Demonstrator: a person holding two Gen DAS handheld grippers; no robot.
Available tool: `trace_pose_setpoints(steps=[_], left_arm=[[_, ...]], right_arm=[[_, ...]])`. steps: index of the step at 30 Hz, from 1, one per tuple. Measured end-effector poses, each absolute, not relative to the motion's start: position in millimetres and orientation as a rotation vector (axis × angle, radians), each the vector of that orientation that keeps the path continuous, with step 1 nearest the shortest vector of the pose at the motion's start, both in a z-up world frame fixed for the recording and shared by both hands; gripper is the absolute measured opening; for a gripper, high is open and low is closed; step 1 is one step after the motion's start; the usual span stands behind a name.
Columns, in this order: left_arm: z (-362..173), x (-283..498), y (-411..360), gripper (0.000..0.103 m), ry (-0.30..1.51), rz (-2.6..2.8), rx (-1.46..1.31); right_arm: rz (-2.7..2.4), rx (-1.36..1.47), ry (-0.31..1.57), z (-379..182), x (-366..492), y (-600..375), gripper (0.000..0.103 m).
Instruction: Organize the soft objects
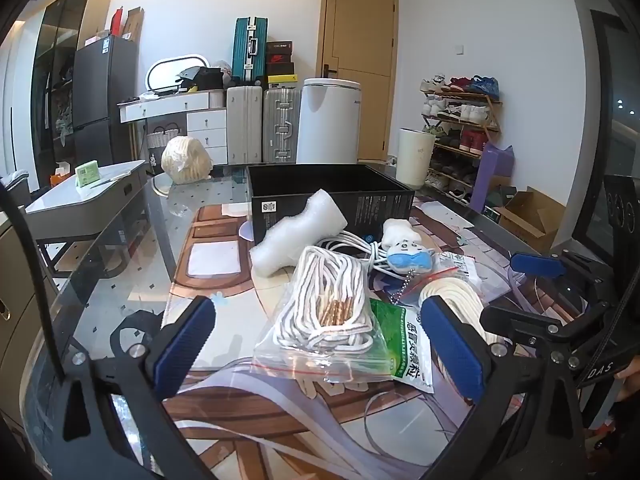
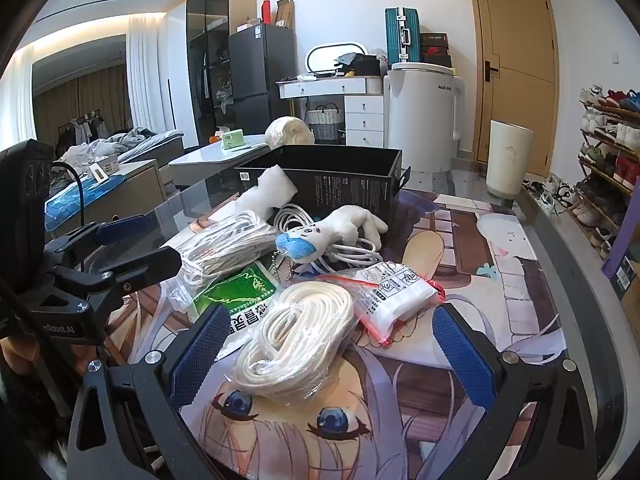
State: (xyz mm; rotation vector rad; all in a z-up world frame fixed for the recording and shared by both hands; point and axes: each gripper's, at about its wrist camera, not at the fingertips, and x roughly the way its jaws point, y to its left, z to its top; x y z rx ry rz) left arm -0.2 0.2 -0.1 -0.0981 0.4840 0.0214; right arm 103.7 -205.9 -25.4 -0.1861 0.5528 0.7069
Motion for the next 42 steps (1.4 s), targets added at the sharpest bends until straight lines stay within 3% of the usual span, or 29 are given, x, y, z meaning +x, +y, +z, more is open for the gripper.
trace_pose_setpoints(steps=[42], left_arm=[[0.2, -0.1, -0.5, 0.103, 0.495, 0.026, -0.084]], right_arm=[[0.704, -0.196, 0.562, -26.4, 103.4, -204.5, 0.103]])
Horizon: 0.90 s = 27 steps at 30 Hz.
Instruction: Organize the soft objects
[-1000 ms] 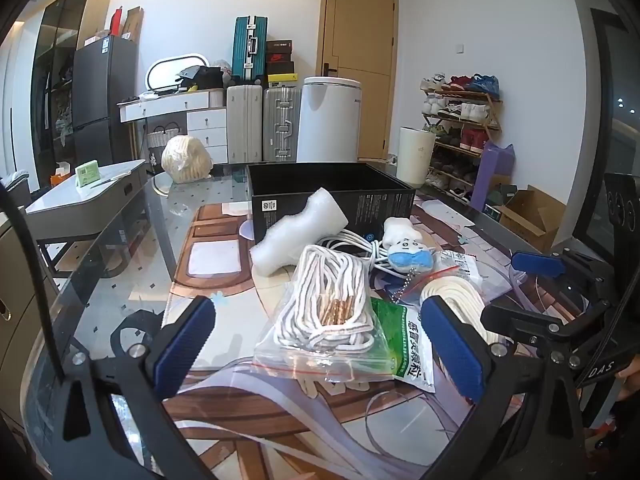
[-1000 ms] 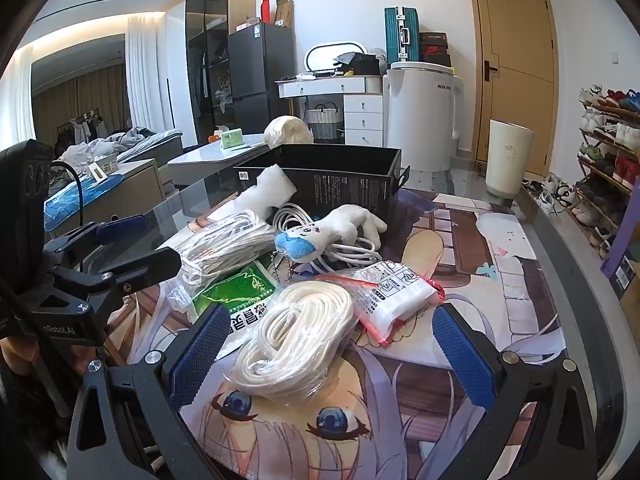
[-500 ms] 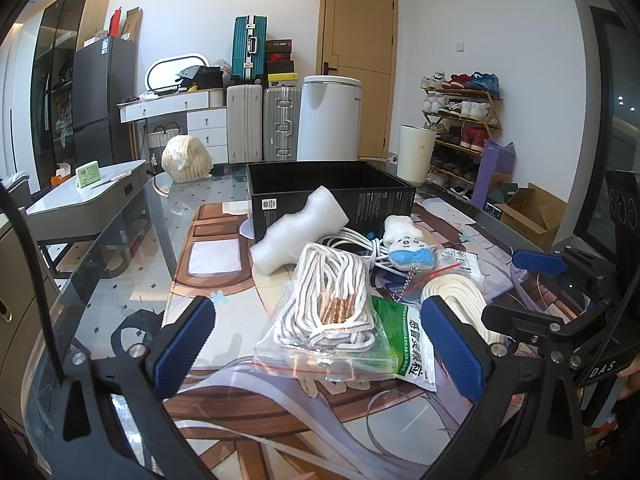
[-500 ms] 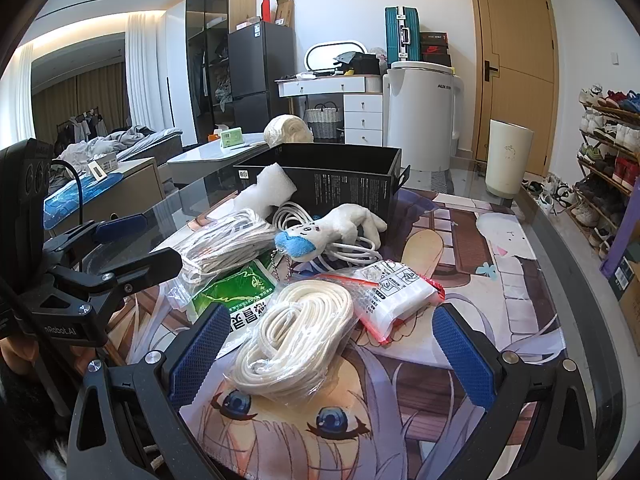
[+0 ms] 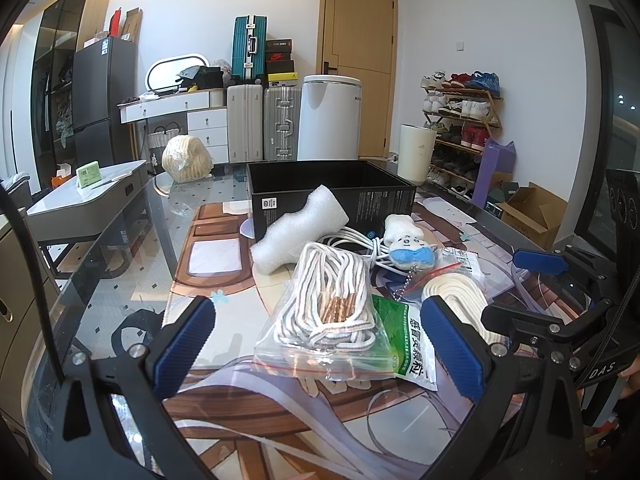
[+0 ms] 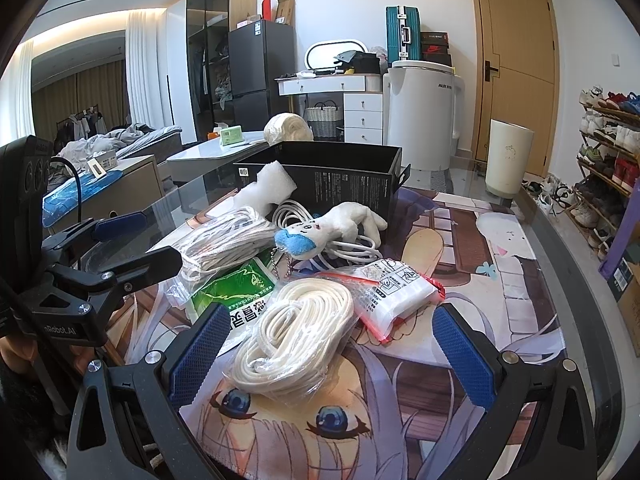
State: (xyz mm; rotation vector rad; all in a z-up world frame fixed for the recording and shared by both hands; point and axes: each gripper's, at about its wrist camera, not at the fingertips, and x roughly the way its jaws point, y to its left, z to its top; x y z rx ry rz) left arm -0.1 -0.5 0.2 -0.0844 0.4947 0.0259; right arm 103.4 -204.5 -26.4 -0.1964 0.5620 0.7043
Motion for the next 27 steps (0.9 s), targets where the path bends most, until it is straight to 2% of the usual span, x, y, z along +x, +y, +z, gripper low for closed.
trace_pose_setpoints(steps=[27], left_arm=[[-0.9, 0.7, -0.9, 0.103, 0.496, 0.030, -0.078]], right_arm=[[0.701, -0.202, 0.562, -26.1, 102.2, -204.2, 0.103]])
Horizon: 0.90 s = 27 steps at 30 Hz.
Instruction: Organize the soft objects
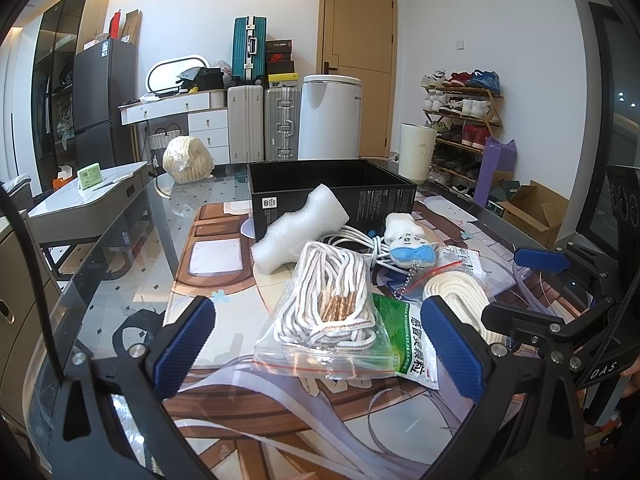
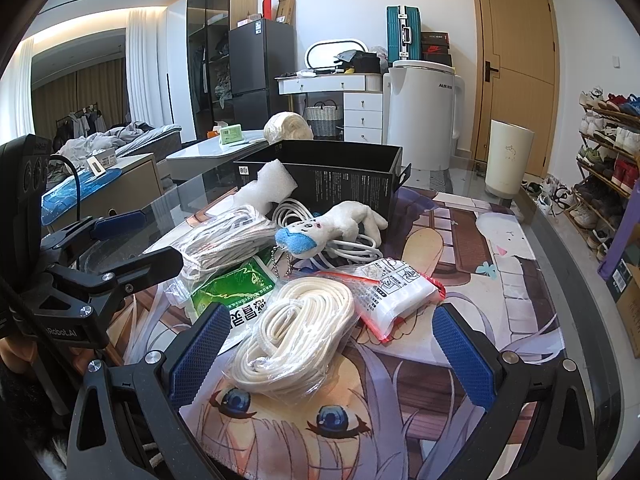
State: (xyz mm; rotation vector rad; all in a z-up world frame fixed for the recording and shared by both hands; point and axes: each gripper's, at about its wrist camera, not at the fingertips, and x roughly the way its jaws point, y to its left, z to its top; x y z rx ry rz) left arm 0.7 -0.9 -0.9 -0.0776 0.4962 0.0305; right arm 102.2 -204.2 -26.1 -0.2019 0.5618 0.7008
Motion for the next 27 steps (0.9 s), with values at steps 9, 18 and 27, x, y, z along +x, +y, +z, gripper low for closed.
trace_pose_setpoints(steps=[9, 18, 27], left_arm=[[-2.9, 0.5, -1.3, 0.103, 0.496, 0.031, -0.076], [-2.9, 0.5, -1.7, 0.103, 0.496, 0.031, -0.075], [-4.1, -1.3, -0.7, 0.103, 0.500, 0.031, -0.073]], right_arm=[[0.699, -0.204, 0.561, -25.5, 102.0, -204.4, 0.103], [0.691, -0.195, 0.551, -25.8, 105.6, -212.2, 0.103], [0.695, -0.198, 0.565, -24.3, 104.7, -205.6, 0.103]])
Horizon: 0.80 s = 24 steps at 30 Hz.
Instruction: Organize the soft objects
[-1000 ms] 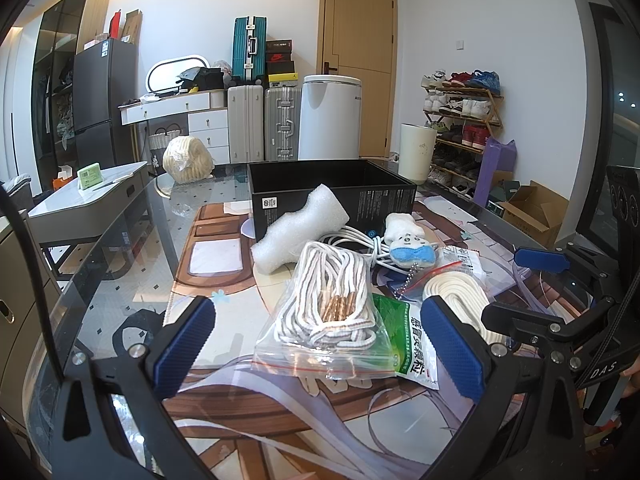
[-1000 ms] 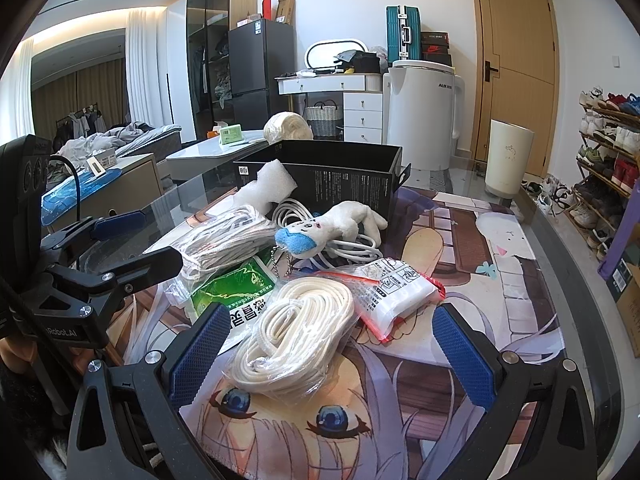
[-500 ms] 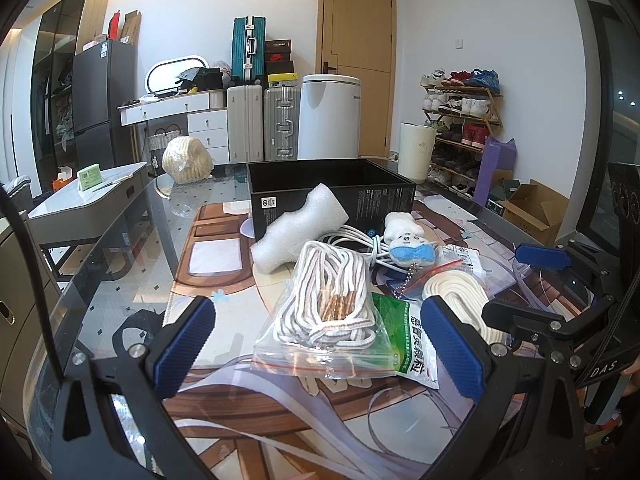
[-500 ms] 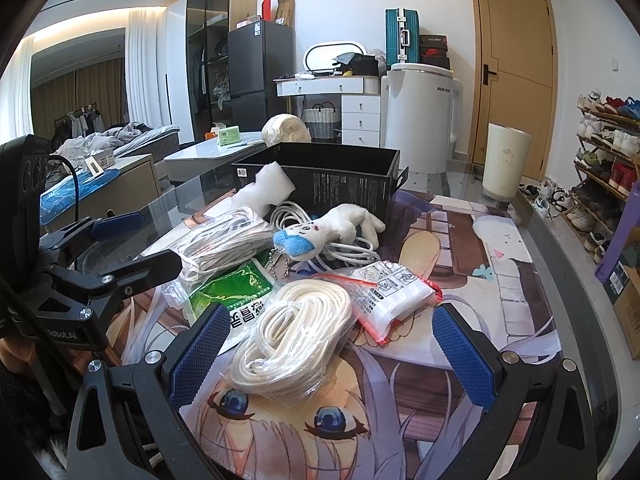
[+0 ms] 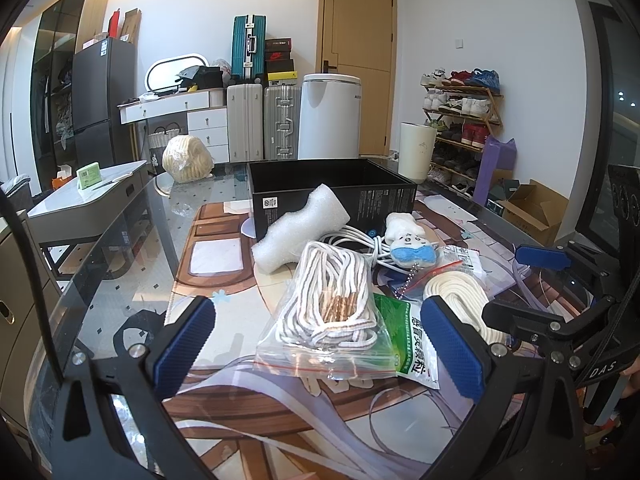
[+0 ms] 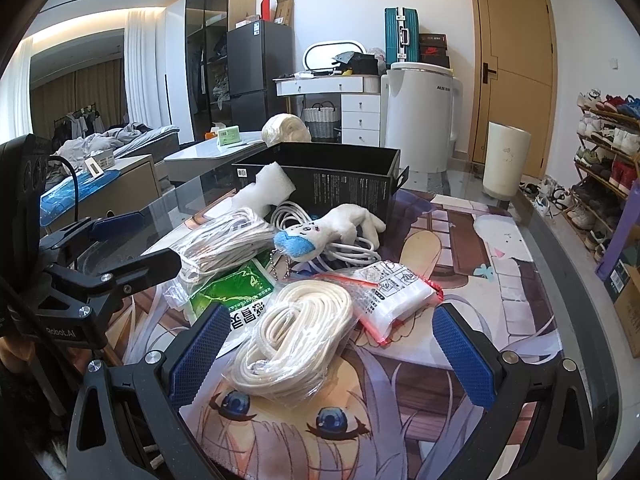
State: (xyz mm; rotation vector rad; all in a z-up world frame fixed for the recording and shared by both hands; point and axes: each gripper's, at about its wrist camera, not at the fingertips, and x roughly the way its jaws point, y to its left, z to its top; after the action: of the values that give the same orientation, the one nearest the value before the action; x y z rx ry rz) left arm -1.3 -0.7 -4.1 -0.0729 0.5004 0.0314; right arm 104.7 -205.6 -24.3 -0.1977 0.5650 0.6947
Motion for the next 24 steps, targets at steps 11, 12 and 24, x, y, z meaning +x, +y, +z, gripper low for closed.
trace_pose_setpoints(steps=[11, 12, 24], left_arm=[[1, 7, 6, 0.103, 0.522, 0.041, -0.063], [1, 9, 6, 0.103, 0.528, 0.045, -0.062], [3, 29, 1, 0.103, 0.588, 0.037, 0.002]], right_arm=[[0.679, -0.222, 0.611, -28, 109, -198, 0.103], [0.673, -0.222, 0.619, -29, 111, -198, 0.103], [0.646, -0.217, 0.710, -42, 118, -190, 0.102]])
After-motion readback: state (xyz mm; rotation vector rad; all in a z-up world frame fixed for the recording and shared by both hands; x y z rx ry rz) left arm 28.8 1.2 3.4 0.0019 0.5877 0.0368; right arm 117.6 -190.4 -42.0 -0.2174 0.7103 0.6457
